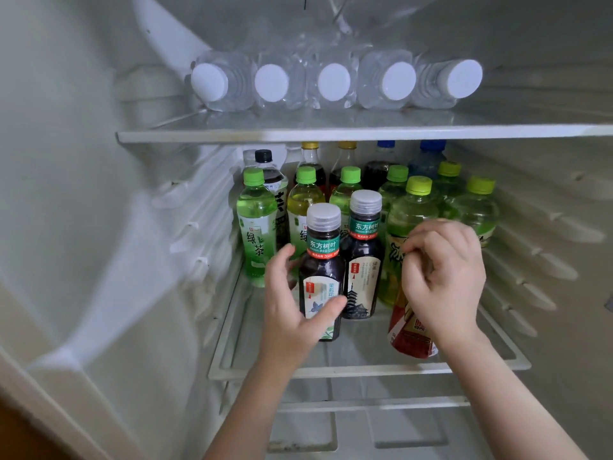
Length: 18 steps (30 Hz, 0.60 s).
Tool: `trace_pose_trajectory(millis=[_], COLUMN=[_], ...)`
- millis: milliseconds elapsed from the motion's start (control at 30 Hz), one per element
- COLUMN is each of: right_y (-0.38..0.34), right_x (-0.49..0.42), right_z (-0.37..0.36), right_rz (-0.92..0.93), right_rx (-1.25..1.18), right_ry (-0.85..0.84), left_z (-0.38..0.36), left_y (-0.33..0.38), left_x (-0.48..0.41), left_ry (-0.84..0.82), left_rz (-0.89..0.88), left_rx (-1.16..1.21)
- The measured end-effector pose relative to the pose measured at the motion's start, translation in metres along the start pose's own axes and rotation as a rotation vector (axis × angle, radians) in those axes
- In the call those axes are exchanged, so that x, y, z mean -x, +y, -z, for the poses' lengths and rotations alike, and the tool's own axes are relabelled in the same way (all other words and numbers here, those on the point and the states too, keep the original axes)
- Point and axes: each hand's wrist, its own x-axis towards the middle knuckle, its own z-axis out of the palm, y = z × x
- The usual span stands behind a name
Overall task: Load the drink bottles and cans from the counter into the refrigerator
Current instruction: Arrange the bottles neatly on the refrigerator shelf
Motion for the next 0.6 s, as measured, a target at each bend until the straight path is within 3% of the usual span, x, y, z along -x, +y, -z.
trace_pose_trajectory(millis=[167, 300, 600], right_y=[0.002, 0.003, 0.003], right_x=[0.0, 0.0, -0.001], right_z=[0.001, 0.002, 0.004], right_rz=[0.001, 0.0, -0.004], right_rx=[-0.008, -0.005, -0.036], right_ry=[-0.02, -0.034, -0.057], left_z=[-0.004, -0.002, 0.019], left_y=[-0.013, -0.014, -0.021], left_x=[0.011, 0.011, -0.006], left_ry=[-0.029, -0.027, 0.172], left_rz=[0.183, 0.151, 0.087], left_rx=[-0.044, -0.079, -0.173])
